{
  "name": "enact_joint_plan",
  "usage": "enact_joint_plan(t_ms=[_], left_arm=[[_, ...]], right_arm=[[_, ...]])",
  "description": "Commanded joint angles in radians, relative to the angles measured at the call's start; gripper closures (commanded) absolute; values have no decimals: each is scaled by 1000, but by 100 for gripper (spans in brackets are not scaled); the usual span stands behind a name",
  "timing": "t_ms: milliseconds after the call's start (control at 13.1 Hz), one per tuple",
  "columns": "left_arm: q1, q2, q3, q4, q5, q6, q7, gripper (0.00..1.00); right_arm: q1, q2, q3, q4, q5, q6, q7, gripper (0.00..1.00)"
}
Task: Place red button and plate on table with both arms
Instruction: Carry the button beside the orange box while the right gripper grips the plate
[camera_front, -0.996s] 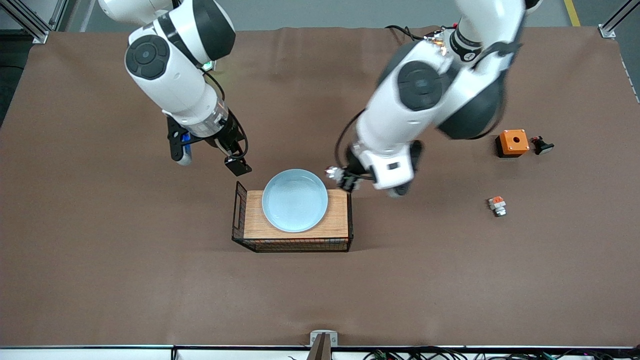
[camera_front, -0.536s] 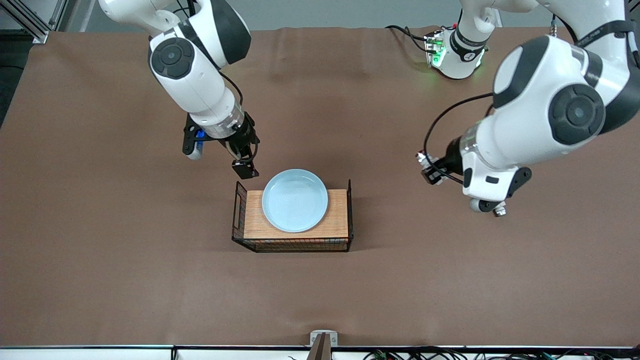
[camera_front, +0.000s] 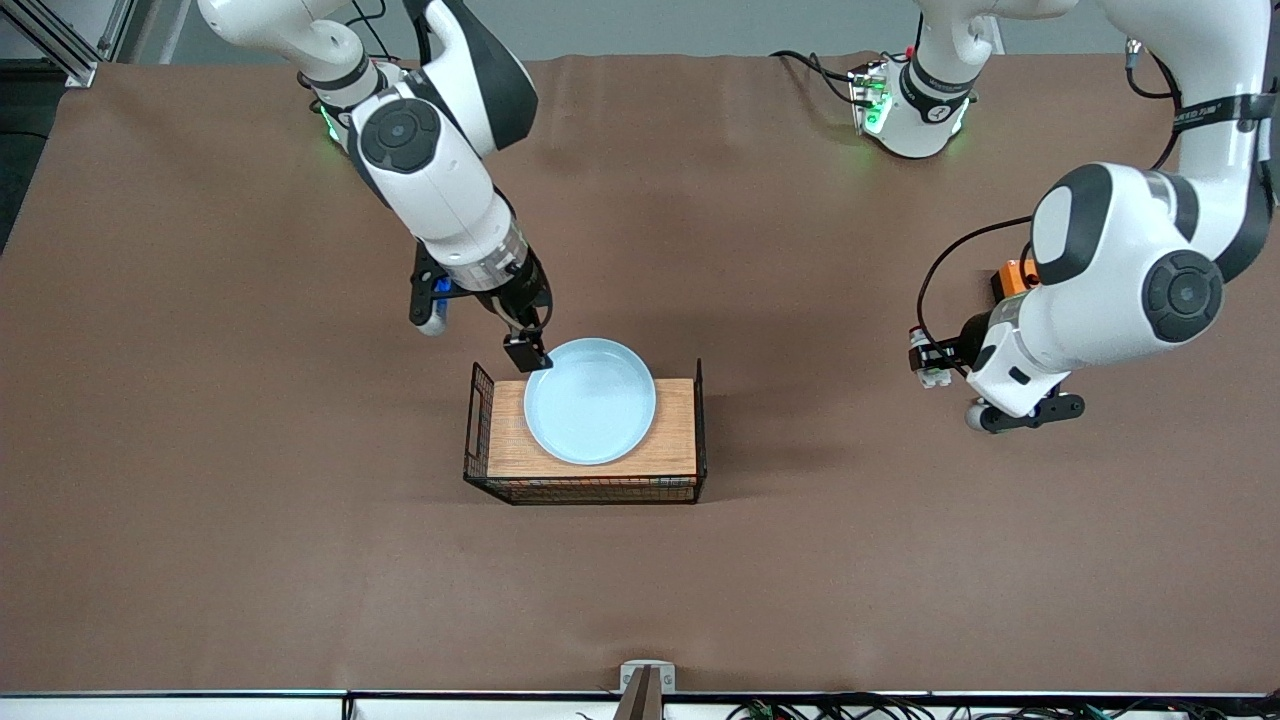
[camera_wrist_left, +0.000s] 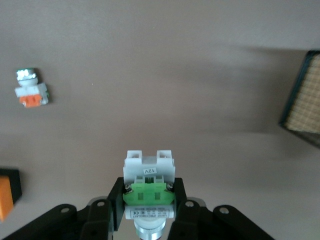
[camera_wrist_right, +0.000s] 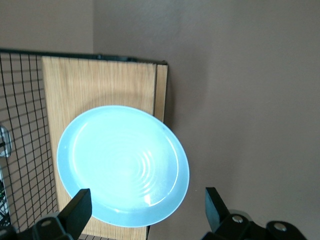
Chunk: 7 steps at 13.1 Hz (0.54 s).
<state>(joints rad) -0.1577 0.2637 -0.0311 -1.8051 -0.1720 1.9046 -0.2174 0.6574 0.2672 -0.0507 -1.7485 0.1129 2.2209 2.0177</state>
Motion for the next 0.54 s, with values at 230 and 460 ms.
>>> enact_joint_plan(t_ms=[230,460], left_arm=[[6,-12,-1,-253,16,250,183,100],[44,44,0,-287,16,336,266,100]], right_arm=[[2,61,15,-3,-124,20,-11,0],[-1,99,14,-2,-133,35,-43,0]])
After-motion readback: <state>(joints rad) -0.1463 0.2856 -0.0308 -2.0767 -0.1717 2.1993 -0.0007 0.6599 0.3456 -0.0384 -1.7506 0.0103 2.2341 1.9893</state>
